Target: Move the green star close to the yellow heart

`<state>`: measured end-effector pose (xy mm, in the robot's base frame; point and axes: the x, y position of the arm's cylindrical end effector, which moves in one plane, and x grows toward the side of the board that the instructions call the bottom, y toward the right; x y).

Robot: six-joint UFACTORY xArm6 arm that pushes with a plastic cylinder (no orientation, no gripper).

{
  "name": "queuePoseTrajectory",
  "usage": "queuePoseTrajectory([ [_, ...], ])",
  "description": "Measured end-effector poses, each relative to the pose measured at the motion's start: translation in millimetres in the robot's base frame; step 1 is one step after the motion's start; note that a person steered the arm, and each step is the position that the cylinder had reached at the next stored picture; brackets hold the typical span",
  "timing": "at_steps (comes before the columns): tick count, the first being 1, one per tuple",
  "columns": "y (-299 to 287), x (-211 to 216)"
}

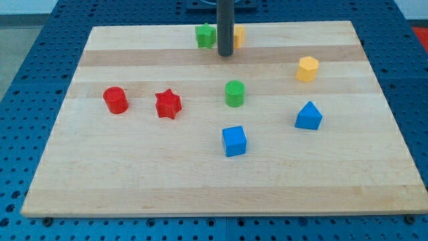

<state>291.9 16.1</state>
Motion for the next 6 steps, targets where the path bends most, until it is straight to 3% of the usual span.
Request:
queuePoseTrajectory([
  [2, 32.3, -9.6],
  [4, -19.4, -36.3],
  [6, -18.9, -17.6],
])
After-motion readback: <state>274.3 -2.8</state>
